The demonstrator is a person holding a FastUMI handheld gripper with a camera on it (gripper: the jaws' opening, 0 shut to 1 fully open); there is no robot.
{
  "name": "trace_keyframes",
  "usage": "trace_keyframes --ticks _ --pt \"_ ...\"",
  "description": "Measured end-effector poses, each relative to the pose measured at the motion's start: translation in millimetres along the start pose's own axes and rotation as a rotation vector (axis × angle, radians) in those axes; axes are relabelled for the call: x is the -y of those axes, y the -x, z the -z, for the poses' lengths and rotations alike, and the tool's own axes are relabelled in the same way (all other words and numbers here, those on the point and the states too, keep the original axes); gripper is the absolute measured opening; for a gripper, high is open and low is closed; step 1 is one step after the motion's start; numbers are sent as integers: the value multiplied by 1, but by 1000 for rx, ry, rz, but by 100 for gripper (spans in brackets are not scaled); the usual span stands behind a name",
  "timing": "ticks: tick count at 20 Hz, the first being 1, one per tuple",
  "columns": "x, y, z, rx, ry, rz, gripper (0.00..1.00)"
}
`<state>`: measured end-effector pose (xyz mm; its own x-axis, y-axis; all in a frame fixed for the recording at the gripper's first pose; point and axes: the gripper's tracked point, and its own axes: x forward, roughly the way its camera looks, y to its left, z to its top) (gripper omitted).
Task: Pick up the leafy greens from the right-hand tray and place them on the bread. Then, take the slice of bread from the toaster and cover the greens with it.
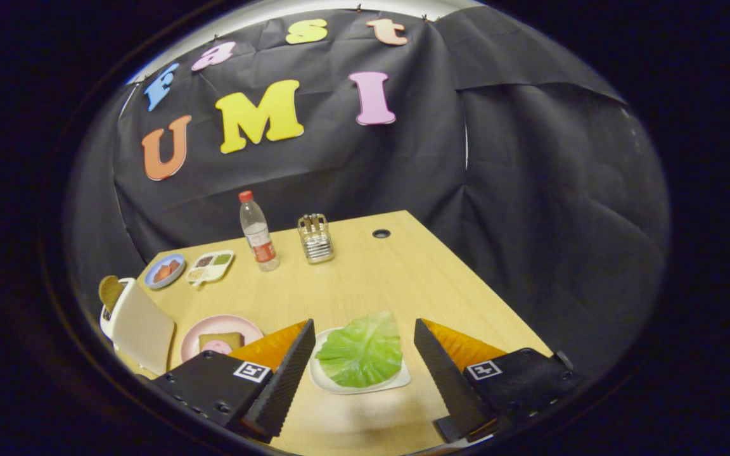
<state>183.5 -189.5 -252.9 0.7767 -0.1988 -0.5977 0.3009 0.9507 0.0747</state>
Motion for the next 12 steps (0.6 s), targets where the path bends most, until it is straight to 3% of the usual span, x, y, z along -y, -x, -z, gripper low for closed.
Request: trace_keyframes --ticks 6,9,12 --pt "18 -83 36 -195 -54 -27 96" --pt "21 -105 46 -240 -44 -17 80" --pt "18 -111 51 -249 -20 -13 80"
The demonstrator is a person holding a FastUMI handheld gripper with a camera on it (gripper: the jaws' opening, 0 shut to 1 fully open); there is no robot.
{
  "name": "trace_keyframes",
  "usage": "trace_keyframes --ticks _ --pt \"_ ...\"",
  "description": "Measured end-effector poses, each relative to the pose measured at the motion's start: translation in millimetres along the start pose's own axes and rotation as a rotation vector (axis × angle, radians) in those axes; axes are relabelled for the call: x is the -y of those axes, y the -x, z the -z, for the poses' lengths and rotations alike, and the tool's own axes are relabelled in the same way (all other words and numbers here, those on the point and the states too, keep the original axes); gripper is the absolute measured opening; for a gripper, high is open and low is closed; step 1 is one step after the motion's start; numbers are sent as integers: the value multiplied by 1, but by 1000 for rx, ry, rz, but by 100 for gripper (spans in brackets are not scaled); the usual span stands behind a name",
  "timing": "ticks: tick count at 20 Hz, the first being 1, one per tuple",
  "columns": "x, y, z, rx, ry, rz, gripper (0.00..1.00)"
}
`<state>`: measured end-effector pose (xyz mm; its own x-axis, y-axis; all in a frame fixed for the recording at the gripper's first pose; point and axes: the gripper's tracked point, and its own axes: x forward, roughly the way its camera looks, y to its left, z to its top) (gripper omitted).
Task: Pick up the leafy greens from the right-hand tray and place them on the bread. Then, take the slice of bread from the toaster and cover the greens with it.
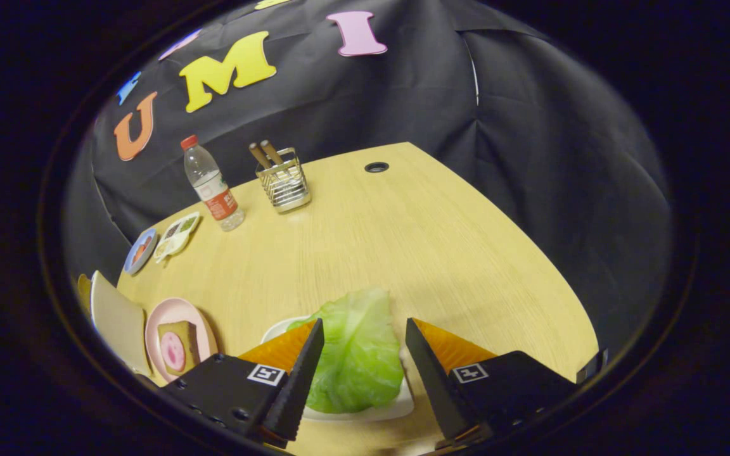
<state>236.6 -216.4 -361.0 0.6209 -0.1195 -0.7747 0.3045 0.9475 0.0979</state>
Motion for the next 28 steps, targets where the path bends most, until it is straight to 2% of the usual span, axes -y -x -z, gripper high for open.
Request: trace_keyframes --ticks 3,8,10,14,17,19,28 --pt "2 -10 3 -32 5 28 80" --pt "-1 -19 10 -77 22 42 42" --pt "-1 -17 9 -70 34 49 43" --pt "2 -24 17 -108 48 84 2" --pt "3 -20 11 -96 49 104 2" --pt "-1 -8 11 -75 55 87 0" --pt "-20 71 -9 72 59 71 0"
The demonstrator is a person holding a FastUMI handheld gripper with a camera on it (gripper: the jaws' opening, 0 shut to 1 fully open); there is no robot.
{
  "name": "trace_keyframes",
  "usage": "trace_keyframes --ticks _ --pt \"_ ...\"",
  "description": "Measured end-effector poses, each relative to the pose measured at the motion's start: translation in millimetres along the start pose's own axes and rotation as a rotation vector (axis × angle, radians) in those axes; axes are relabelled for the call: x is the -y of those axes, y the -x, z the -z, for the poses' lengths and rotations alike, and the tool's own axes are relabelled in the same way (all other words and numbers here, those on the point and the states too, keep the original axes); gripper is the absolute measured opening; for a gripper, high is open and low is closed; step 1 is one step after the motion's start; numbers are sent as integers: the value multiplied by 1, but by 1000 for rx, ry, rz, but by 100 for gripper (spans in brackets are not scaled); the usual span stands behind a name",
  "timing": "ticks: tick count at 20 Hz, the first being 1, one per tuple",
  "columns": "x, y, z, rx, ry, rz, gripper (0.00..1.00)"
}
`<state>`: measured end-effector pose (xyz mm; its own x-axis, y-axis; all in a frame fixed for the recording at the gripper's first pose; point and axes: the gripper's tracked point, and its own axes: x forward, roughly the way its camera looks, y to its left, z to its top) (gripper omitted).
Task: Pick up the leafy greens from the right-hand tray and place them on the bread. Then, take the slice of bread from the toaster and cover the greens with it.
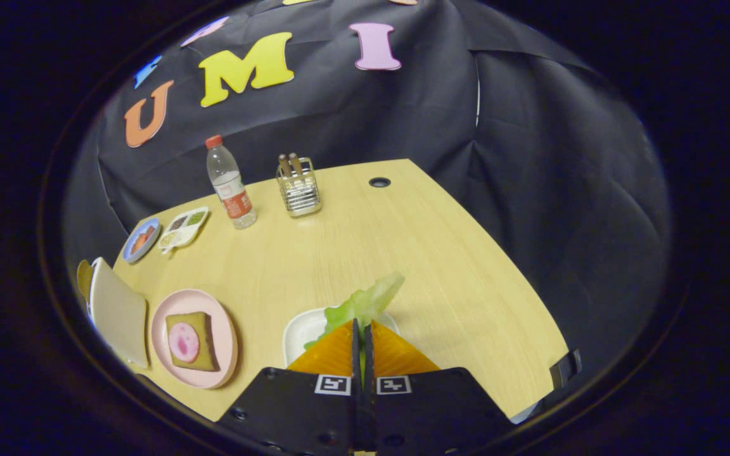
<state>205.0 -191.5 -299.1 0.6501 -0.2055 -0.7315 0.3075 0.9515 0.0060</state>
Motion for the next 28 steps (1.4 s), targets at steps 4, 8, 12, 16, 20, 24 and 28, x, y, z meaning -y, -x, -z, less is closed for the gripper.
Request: trace_keyframes --ticks 4,8,12,16,20,24,28 --pt "-13 30 -3 44 16 -5 0" --pt "-41 63 -6 100 45 -20 0" --pt "-83 84 4 123 79 -43 0" --pt "-130 96 18 136 124 -76 0" --pt "-184 98 34 128 160 -119 0" --pt "-240 93 51 114 206 -173 0" --pt "-284 75 67 84 234 -224 0"
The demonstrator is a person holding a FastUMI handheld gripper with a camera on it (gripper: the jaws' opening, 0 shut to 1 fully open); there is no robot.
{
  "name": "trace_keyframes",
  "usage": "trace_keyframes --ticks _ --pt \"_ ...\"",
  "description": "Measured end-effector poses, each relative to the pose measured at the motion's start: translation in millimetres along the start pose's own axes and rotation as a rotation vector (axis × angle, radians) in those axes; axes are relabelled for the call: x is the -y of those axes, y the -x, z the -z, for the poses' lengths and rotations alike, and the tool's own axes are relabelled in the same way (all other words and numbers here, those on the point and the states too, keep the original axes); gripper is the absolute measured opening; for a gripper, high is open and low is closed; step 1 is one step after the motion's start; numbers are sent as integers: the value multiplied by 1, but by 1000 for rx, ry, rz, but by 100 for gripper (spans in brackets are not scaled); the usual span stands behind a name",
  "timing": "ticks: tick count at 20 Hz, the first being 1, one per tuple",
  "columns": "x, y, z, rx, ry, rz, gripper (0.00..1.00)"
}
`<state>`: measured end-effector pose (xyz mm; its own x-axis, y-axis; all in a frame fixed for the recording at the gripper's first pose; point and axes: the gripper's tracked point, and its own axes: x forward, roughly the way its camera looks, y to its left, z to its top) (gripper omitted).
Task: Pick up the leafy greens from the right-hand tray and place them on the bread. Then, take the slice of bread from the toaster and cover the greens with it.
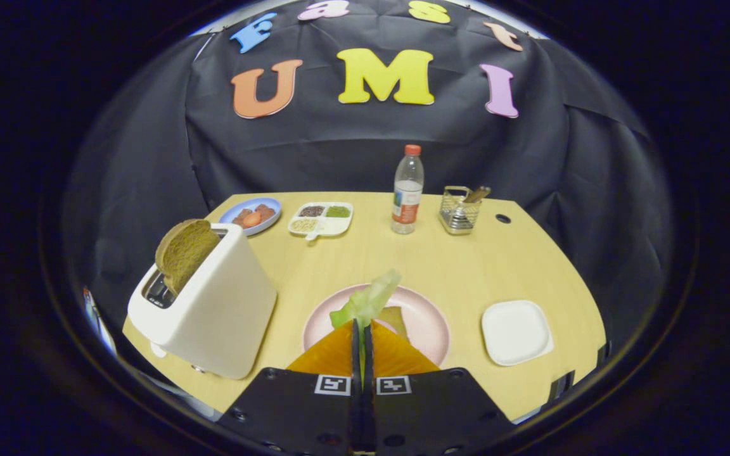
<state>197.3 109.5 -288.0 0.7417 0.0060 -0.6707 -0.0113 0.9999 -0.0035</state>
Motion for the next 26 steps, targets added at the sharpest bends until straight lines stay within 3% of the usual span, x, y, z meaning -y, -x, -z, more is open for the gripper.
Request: trace_keyframes --ticks 9,20,22,25,26 --pt "24 -62 21 -86 -41 42 0" --pt "47 -69 19 -55 -55 70 0" --pt "48 -57 7 1 -69 62 25" --pt "43 -41 4 22 -68 55 98" --pt "42 -34 4 24 -78 53 97"
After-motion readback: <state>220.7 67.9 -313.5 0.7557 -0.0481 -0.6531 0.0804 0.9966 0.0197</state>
